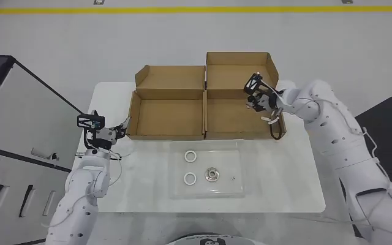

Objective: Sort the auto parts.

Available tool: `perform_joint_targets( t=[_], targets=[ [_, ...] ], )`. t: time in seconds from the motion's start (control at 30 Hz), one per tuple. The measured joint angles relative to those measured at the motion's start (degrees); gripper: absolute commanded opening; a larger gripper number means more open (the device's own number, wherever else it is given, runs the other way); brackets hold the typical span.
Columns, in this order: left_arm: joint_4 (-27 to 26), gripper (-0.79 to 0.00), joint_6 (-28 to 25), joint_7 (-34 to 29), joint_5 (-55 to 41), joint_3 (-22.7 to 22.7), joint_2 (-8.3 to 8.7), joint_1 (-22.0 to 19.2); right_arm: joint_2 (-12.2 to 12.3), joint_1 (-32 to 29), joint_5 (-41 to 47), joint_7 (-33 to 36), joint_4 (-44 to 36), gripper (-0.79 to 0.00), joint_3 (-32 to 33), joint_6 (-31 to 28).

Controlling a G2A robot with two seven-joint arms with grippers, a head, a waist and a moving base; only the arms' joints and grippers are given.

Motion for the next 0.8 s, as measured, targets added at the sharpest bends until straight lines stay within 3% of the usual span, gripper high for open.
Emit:
perform_joint_targets(
  t=[0.8],
  targets=[
    [0.00, 0.000, 0.00, 0.00, 0.00, 0.00, 0.00, 0.00, -2.05, 2.32, -9.31, -8.75, 10.46, -0.785, -5.57, -0.12]
  ],
)
